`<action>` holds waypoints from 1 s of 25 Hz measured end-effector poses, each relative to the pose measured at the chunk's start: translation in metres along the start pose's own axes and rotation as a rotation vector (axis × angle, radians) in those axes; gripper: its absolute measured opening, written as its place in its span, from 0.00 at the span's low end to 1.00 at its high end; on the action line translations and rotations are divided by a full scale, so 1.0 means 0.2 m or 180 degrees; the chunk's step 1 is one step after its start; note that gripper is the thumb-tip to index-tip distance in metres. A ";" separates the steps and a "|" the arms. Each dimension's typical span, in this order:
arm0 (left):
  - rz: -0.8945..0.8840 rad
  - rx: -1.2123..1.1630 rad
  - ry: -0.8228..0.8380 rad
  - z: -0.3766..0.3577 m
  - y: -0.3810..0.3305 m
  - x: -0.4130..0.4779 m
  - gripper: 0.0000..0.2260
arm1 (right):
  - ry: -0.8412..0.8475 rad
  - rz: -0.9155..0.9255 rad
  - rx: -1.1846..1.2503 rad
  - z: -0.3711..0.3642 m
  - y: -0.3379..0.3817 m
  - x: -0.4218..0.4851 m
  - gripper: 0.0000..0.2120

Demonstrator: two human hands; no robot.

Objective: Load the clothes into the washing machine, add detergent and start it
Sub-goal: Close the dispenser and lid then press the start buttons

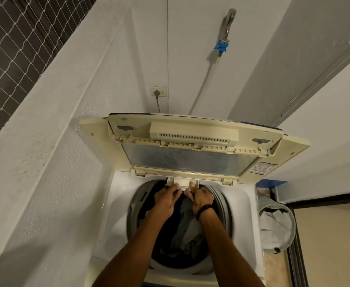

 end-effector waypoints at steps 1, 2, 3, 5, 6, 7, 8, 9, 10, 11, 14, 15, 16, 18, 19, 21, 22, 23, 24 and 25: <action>-0.0010 0.0000 0.0024 -0.01 -0.01 0.00 0.13 | -0.0033 -0.0009 -0.0021 -0.01 0.00 0.00 0.28; -0.0019 0.0000 0.0040 -0.01 -0.01 0.00 0.14 | -0.0061 -0.0032 -0.0082 -0.02 0.00 0.00 0.26; -0.0022 -0.0018 0.0051 -0.02 -0.02 0.01 0.15 | -0.0067 -0.0074 -0.0128 -0.03 -0.01 0.02 0.23; -0.0010 -0.0058 0.0042 -0.03 -0.02 0.01 0.16 | -0.0015 -0.0161 -0.0213 -0.04 0.00 0.03 0.11; -0.0010 -0.0054 0.0027 -0.03 -0.03 0.01 0.16 | 0.0013 -0.0173 -0.0237 -0.05 0.01 0.02 0.05; -0.0019 -0.0050 0.0016 -0.03 -0.03 0.01 0.16 | 0.0010 -0.0166 -0.0224 -0.05 0.02 0.01 0.03; -0.0029 -0.0045 0.0009 -0.03 -0.03 0.01 0.16 | -0.0003 -0.0161 -0.0201 -0.05 0.02 0.00 0.04; -0.0039 -0.0054 0.0010 -0.03 -0.03 0.01 0.16 | -0.0036 -0.0159 -0.0165 -0.06 0.02 -0.01 0.04; -0.0046 -0.0066 0.0014 -0.03 -0.02 0.00 0.16 | -0.0081 -0.0160 -0.0146 -0.06 0.02 -0.01 0.04; -0.0053 -0.0077 0.0023 -0.03 -0.02 0.00 0.16 | -0.0123 -0.0167 -0.0122 -0.06 0.01 -0.01 0.04; -0.0083 -0.0116 -0.0010 -0.04 -0.02 0.00 0.16 | -0.0160 -0.0210 -0.0055 -0.07 -0.02 0.00 0.06; -0.0097 -0.0121 -0.0037 -0.05 -0.02 -0.01 0.16 | -0.0163 -0.0219 -0.0069 -0.08 -0.02 0.00 0.06; -0.0107 -0.0121 -0.0063 -0.05 -0.02 -0.01 0.16 | -0.0185 -0.0230 -0.0104 -0.08 -0.02 0.01 0.08; -0.0124 -0.0117 -0.0079 -0.06 -0.02 -0.01 0.15 | -0.0234 -0.0267 -0.0172 -0.09 -0.01 -0.01 0.11; -0.0128 -0.0118 -0.0081 -0.06 -0.02 -0.01 0.15 | -0.0238 -0.0293 -0.0148 -0.10 0.00 -0.02 0.12; -0.0135 -0.0118 -0.0087 -0.07 -0.02 -0.02 0.14 | -0.0267 -0.0296 -0.0115 -0.11 0.01 -0.02 0.13; -0.0142 -0.0119 -0.0100 -0.07 -0.03 -0.02 0.13 | -0.0312 -0.0285 -0.0147 -0.11 0.01 -0.02 0.12; -0.0149 -0.0117 -0.0119 -0.08 -0.03 -0.02 0.13 | -0.0354 -0.0258 -0.0179 -0.12 0.02 -0.02 0.11; -0.0160 -0.0109 -0.0136 -0.08 -0.03 -0.01 0.12 | -0.0395 -0.0243 -0.0236 -0.12 0.02 -0.02 0.10; -0.0170 -0.0099 -0.0148 -0.08 -0.03 -0.01 0.11 | -0.0431 -0.0238 -0.0274 -0.13 0.03 -0.03 0.08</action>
Point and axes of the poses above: each hand's wrist, its own x-axis towards the middle knuckle, its own z-axis out of the back of the hand, y = z × x, the point moved 1 cm from there along x, towards the middle knuckle, and after that the axes turned 4 degrees about z, right-handed, at the moved point
